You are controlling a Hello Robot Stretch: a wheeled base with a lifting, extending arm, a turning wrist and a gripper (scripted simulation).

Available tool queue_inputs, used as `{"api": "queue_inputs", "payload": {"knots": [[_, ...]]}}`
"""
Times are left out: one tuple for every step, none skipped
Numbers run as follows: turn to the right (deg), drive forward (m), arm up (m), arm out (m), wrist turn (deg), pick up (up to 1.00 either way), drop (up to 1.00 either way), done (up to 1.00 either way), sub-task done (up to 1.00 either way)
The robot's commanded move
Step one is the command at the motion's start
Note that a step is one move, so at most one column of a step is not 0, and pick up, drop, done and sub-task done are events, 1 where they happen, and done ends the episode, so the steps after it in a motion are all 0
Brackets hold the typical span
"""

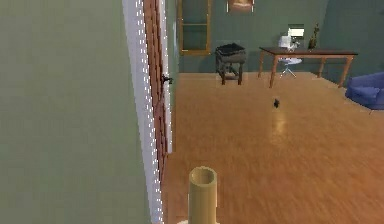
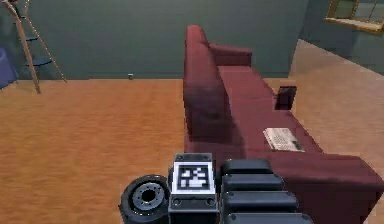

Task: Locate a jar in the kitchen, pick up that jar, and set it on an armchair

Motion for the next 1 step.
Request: {"api": "queue_inputs", "payload": {"knots": [[36.0, 0.00, 0.00, 0.00, 0.0, 0.00, 0.00, 0.00, 0.00]]}}
